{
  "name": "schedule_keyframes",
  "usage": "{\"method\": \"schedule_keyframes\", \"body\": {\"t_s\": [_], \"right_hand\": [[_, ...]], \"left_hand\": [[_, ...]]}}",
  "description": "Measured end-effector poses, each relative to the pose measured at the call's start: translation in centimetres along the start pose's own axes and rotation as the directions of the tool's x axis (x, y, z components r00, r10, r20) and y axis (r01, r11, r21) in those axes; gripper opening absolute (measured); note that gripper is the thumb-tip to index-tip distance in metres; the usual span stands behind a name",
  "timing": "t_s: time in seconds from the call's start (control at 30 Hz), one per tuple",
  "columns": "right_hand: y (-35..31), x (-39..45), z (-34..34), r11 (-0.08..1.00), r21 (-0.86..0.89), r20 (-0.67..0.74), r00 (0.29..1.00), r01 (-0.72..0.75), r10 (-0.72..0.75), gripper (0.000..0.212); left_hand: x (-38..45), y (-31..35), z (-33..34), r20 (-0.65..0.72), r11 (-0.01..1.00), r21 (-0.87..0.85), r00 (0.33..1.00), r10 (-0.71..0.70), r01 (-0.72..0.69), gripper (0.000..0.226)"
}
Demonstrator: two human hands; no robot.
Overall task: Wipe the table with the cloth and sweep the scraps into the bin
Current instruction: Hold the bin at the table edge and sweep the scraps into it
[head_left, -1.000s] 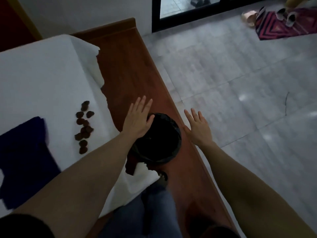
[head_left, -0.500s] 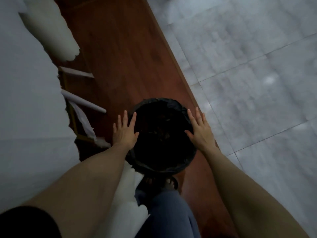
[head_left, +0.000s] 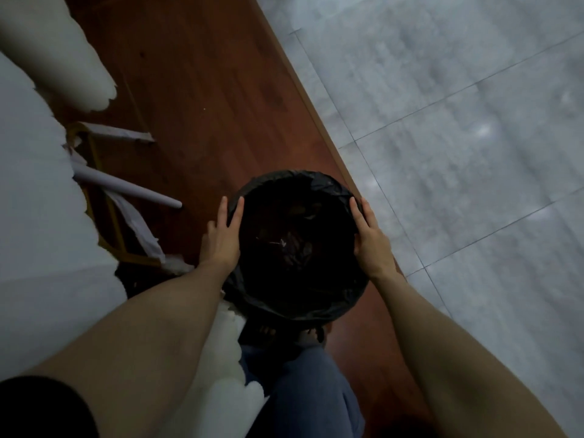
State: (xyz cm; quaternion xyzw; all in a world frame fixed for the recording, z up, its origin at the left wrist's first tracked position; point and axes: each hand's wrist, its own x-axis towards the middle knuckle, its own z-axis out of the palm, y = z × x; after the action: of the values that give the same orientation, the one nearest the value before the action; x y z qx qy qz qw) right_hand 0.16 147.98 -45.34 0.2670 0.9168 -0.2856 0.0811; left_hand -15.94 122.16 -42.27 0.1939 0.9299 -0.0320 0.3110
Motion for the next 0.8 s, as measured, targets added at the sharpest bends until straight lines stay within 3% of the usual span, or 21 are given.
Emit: {"method": "schedule_keyframes", "body": {"t_s": [0.27, 0.53, 0.8], "right_hand": [[-5.5, -4.8, -12.2, 0.998, 0.051, -0.182, 0.982, -0.047, 0.055, 0.074], [-13.3, -8.9, -26.3, 0.995, 0.082, -0.357, 0.931, -0.049, 0.076, 0.067], [-19.5, -12.7, -32.4, 0.979, 0.203, -0.478, 0.876, 0.029, 0.073, 0.069]], "left_hand": [[-5.8, 3.0, -11.0, -0.069, 0.993, 0.009, 0.991, 0.116, -0.116, 0.106], [-13.7, 4.5, -24.1, -0.276, 0.977, -0.009, 0.940, 0.201, -0.212, 0.107], [-19.3, 2.6, -31.0, -0.424, 0.966, -0.011, 0.876, 0.229, -0.258, 0.099]]}}
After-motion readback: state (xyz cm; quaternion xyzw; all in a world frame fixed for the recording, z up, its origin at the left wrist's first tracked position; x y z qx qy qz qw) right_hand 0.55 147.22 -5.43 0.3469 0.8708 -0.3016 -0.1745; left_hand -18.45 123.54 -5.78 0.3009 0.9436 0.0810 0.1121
